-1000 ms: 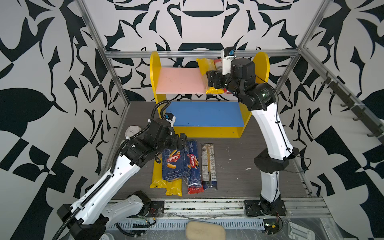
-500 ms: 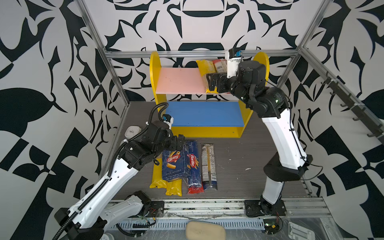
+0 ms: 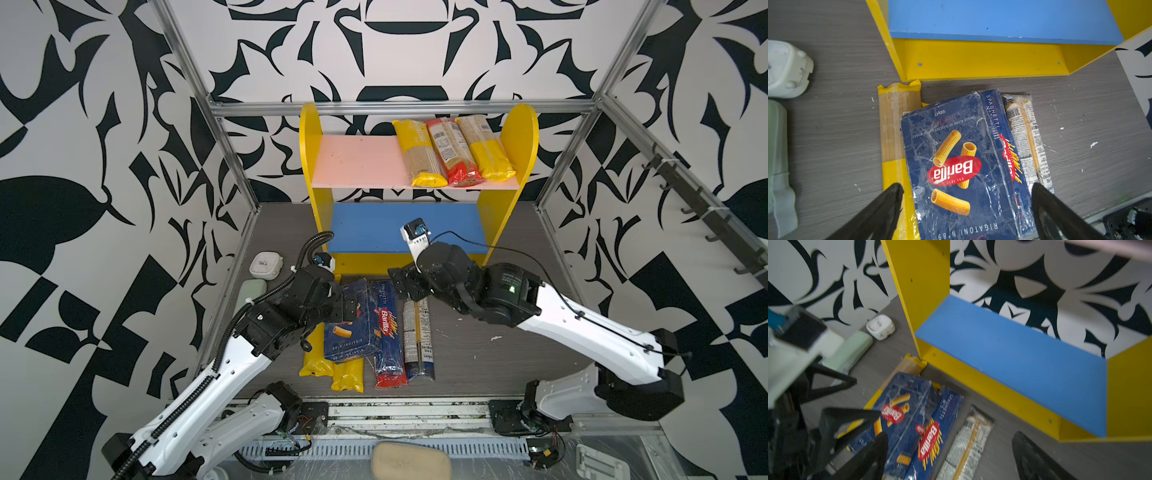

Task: Place and organize the pasta boxes and bags onto the shelf
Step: 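Raise the yellow-banded bag with the right gripper onto the pink shelf and release, then move the right gripper down to the clear printed pasta bag and grasp it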

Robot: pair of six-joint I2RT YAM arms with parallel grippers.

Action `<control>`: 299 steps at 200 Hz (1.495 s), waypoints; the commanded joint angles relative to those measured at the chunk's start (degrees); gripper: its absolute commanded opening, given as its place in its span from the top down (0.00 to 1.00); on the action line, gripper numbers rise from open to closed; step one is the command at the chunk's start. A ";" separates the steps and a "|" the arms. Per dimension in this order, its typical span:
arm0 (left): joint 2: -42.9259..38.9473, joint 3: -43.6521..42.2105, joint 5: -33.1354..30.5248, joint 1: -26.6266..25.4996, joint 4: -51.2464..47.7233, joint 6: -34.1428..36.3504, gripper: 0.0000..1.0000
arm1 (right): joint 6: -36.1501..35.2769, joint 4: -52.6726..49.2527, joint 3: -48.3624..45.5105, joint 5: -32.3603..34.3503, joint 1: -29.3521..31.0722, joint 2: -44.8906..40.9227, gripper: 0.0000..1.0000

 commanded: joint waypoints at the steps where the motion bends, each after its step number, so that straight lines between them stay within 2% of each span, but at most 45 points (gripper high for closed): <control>1: -0.93 -0.72 -0.87 0.22 -1.11 -2.63 0.01 | 8.62 3.05 -7.42 2.69 1.82 -6.02 0.05; 39: 0.00 -1.73 0.64 0.20 1.54 -3.04 0.01 | 17.71 3.01 -22.43 2.18 2.27 -11.50 0.04; 92: 2.26 -4.35 3.54 0.22 3.57 -3.31 0.01 | 27.68 5.32 -34.92 -1.02 3.28 -9.64 0.03; 184: 0.16 -4.32 3.74 0.22 2.47 -1.93 0.01 | 36.70 11.72 -40.54 -8.16 7.19 2.44 0.01; 299: -3.11 -3.36 2.21 0.22 0.07 -1.69 0.01 | 37.64 17.25 -44.19 -9.40 7.15 6.85 0.01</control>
